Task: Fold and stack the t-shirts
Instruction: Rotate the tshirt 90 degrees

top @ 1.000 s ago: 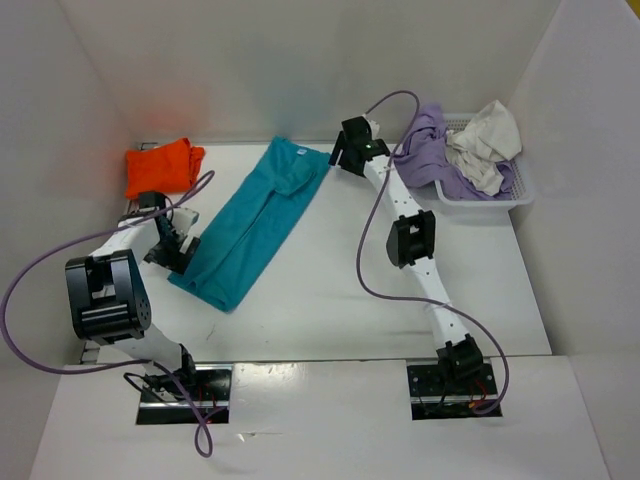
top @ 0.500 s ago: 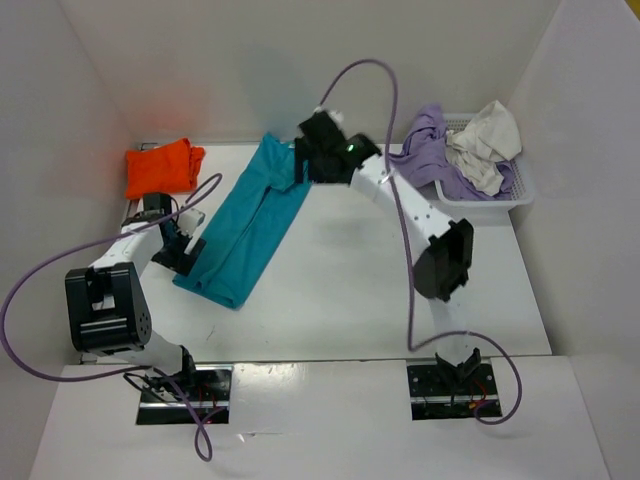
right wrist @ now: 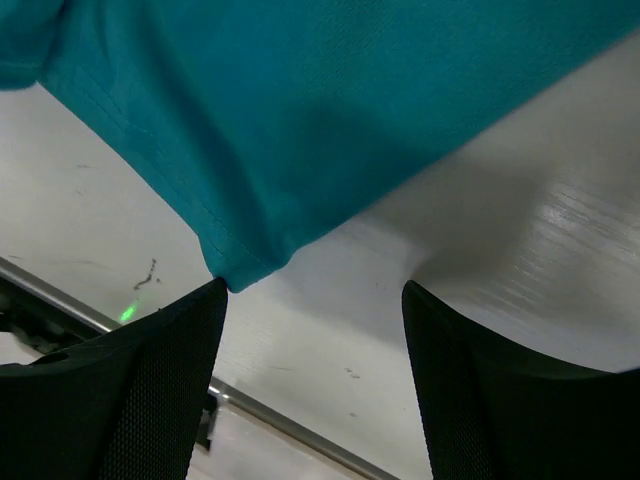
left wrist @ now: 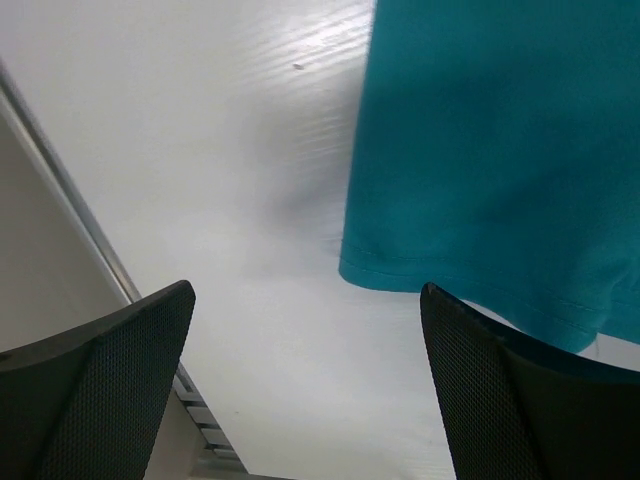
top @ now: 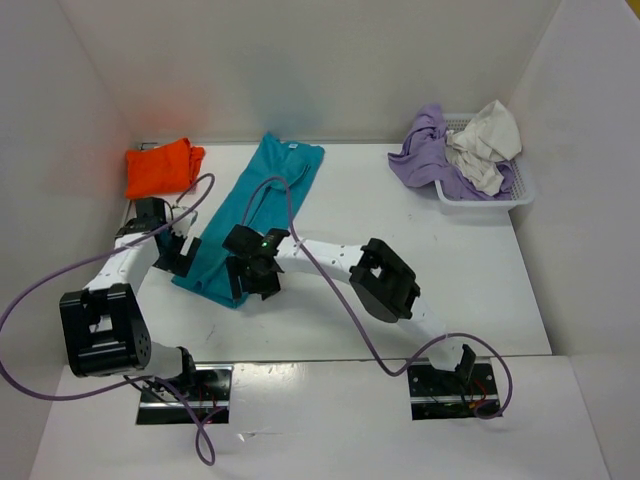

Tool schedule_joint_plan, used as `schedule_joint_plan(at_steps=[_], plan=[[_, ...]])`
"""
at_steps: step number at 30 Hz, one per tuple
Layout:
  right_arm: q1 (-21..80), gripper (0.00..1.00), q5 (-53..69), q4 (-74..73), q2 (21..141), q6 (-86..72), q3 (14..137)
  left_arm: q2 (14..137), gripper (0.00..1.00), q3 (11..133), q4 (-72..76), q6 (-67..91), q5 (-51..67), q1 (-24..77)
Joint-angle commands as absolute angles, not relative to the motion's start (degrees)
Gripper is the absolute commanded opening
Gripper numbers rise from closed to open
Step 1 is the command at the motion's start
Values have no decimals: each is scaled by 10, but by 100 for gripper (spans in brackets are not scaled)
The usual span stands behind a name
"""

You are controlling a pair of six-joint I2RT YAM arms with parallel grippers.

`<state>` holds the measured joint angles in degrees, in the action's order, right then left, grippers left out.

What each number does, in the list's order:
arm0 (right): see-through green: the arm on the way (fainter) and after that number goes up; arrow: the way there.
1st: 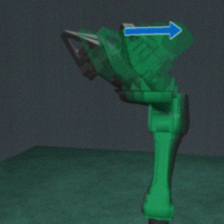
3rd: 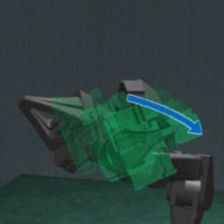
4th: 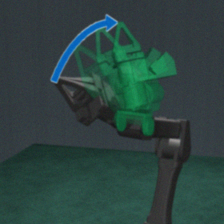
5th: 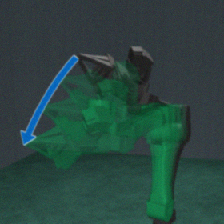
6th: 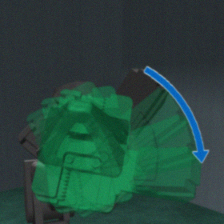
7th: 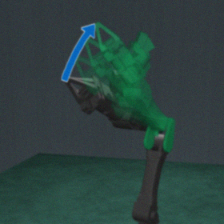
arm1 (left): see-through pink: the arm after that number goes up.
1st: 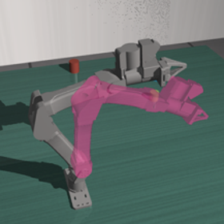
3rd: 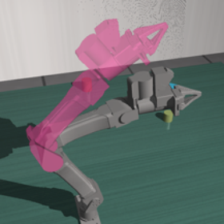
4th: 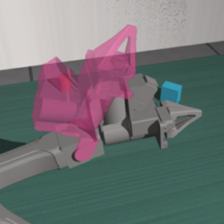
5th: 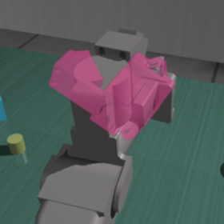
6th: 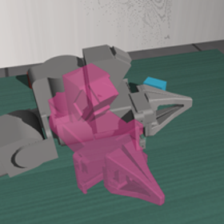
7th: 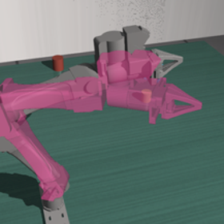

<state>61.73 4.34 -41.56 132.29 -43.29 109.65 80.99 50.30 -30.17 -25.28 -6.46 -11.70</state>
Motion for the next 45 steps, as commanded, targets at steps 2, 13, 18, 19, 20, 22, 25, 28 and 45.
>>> schedule_joint_plan(at_steps=[2,13,18,19,20,22,25,28,45], plan=[[607,75,85,-345,1313,-500,1098,780,100,514,-287,-214,-31,-141],[607,72,129,-310,1363,-566,1083,774,100,519,-281,-214,-25,-142],[591,44,158,-287,1383,-577,1060,762,100,519,-292,-214,-25,-142],[584,34,167,-281,1383,-584,1049,757,100,519,-292,-214,-19,-142],[578,15,167,-268,1383,-584,1027,757,100,525,-300,-214,-13,-142],[571,2,175,-251,1348,-589,995,757,100,530,-315,-233,10,-142],[550,0,175,-238,1285,-576,898,757,100,541,-328,-258,22,-133],[530,0,175,-224,1224,-556,789,763,100,564,-340,-272,27,-99],[506,71,191,-339,828,-471,463,574,100,492,-445,-523,-41,262]])
